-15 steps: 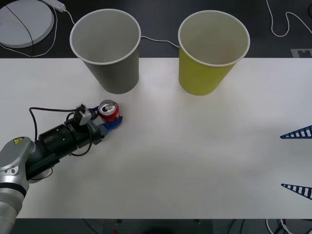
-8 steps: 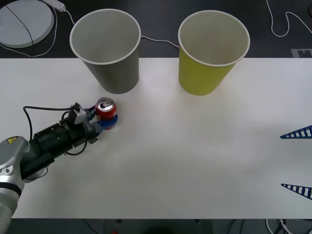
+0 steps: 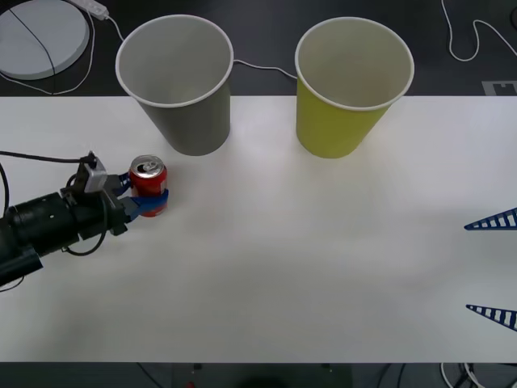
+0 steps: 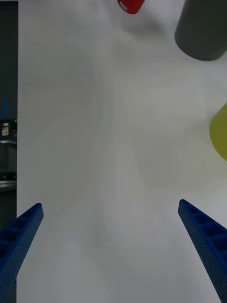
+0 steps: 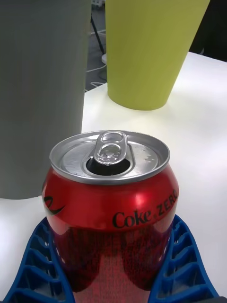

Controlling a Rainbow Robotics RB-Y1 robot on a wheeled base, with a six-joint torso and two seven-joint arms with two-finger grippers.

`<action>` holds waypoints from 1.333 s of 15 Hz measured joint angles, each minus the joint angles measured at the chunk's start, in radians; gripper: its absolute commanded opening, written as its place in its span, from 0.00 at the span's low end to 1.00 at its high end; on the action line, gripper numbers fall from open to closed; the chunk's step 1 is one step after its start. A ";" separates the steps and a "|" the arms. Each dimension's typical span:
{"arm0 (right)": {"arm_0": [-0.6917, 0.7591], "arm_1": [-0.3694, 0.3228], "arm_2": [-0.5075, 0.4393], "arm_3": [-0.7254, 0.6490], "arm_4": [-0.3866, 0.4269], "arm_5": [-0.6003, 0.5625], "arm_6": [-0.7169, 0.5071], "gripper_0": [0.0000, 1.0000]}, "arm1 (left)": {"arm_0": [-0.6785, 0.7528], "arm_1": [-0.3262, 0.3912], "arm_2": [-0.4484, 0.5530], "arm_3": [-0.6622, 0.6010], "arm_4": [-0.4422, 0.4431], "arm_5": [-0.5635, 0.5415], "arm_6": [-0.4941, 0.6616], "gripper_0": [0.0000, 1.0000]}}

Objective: Put the can into the green bin and the plastic bottle into the gray bin

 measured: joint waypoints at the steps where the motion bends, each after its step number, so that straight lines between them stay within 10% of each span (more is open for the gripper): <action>1: 0.000 0.000 0.000 0.000 0.000 0.000 0.000 1.00 | 0.023 0.031 0.000 -0.057 -0.022 -0.003 0.070 0.00; 12: 0.000 0.000 0.000 0.000 0.000 0.000 0.000 1.00 | 0.096 0.465 0.000 -0.524 -0.098 -0.080 0.698 0.00; 20: 0.000 0.000 0.000 0.000 0.000 0.000 0.000 1.00 | -0.043 0.586 0.012 -0.758 -0.201 -0.229 1.111 0.00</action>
